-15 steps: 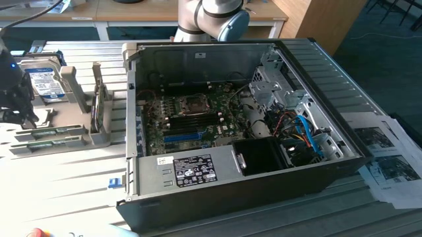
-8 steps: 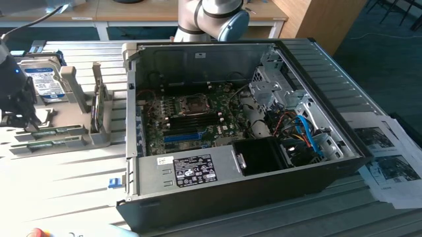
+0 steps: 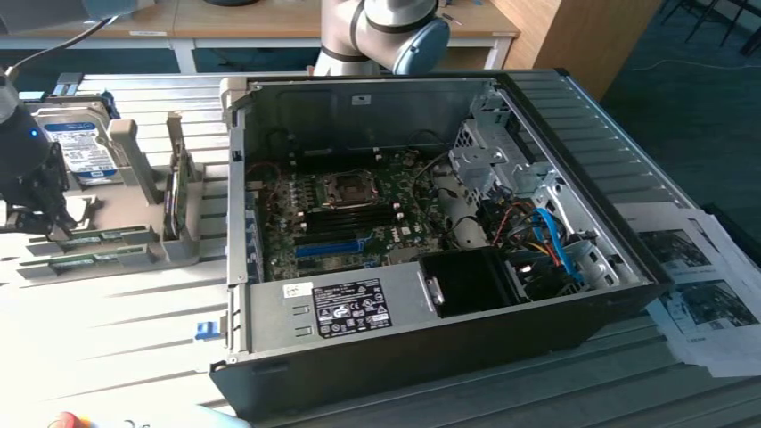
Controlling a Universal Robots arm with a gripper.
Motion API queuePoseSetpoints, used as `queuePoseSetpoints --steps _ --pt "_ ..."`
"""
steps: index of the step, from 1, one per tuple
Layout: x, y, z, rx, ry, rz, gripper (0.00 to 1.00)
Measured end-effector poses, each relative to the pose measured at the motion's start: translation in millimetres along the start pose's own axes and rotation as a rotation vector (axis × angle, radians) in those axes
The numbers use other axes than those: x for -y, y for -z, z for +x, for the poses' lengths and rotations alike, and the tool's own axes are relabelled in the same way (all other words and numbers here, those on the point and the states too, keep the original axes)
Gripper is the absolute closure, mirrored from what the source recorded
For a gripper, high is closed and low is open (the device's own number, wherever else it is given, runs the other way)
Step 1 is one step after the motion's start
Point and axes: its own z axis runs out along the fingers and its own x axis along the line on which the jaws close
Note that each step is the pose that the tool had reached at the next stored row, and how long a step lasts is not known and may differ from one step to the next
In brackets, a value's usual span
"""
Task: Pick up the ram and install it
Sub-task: 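Pick up the ram and move it above insertion slot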
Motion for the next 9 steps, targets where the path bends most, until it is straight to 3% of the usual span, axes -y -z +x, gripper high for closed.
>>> queuePoseSetpoints --steps 4,9 --pt "1.0 -0.1 -0.2 0.0002 0.000 0.0003 0.76" --pt "10.5 0.2 -0.5 0.0002 0.000 0.0002 0.76"
